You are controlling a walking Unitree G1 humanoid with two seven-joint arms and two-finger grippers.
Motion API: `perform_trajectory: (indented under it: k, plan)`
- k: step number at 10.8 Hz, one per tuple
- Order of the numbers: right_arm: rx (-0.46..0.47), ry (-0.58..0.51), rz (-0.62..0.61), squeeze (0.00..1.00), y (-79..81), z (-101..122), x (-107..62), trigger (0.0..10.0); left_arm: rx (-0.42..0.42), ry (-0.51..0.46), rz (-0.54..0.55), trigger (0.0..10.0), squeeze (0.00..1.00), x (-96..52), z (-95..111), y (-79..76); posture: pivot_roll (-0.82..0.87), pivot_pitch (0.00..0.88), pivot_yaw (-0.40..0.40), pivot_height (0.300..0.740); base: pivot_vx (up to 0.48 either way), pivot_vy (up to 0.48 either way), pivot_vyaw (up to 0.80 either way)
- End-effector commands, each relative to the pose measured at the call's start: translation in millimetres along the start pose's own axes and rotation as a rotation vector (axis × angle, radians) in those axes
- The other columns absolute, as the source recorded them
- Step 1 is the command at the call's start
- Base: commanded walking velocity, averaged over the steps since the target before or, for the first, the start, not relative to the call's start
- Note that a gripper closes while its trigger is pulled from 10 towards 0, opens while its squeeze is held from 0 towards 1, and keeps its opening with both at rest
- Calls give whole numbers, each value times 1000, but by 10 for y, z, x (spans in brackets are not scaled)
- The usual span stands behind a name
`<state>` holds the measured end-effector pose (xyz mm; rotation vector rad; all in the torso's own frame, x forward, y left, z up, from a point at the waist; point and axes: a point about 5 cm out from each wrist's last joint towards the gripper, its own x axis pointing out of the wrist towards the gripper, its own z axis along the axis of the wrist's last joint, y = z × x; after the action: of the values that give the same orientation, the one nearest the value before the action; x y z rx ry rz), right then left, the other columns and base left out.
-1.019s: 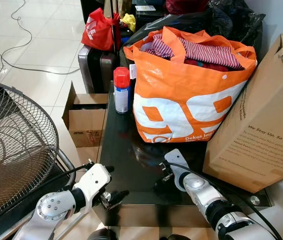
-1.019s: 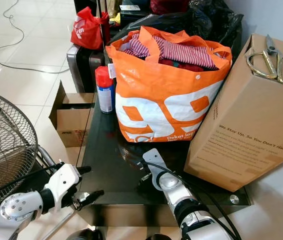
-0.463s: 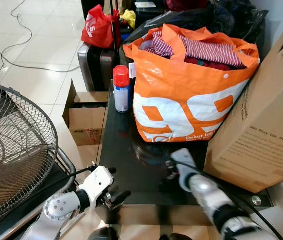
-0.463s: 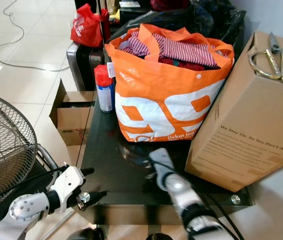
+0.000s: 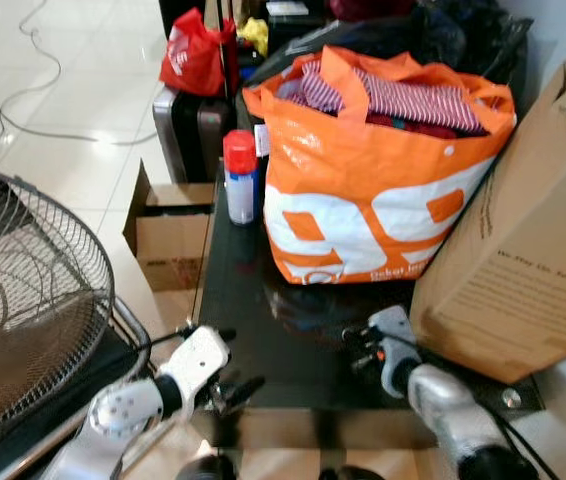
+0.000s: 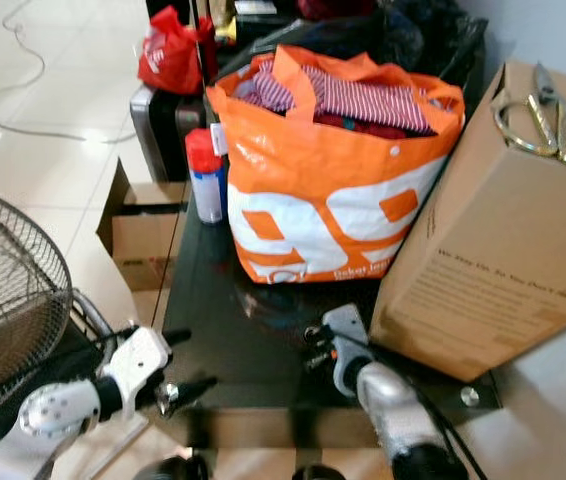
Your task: Hang keys on a hook
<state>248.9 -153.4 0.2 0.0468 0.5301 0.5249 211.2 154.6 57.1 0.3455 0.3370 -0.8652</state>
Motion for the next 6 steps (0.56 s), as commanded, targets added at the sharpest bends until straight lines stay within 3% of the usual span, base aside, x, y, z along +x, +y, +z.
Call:
perform_trajectory:
  k: [1,2,3,4,6]
  plan:
    - [24,-36,10,0,-38,78,-56,0,14,-24,11,10000,0,-25,106,36,-32,46,-28,740,0,0,0]
    - [16,-46,2,0,-50,103,-76,0,22,-39,11,10000,0,-28,191,43,-36,38,-27,740,0,0,0]
    - [-42,-18,-25,0,-58,94,-66,1294,27,-47,8,10000,0,-15,245,33,-38,31,-28,740,0,0,0]
    - [-194,98,-136,1000,-143,29,-12,10000,36,-59,3,10000,0,6,332,18,-37,30,-31,740,0,0,0]
    - [-200,147,-209,1000,-204,57,38,10000,37,-50,1,10000,0,-7,391,13,-36,30,-31,740,0,0,0]
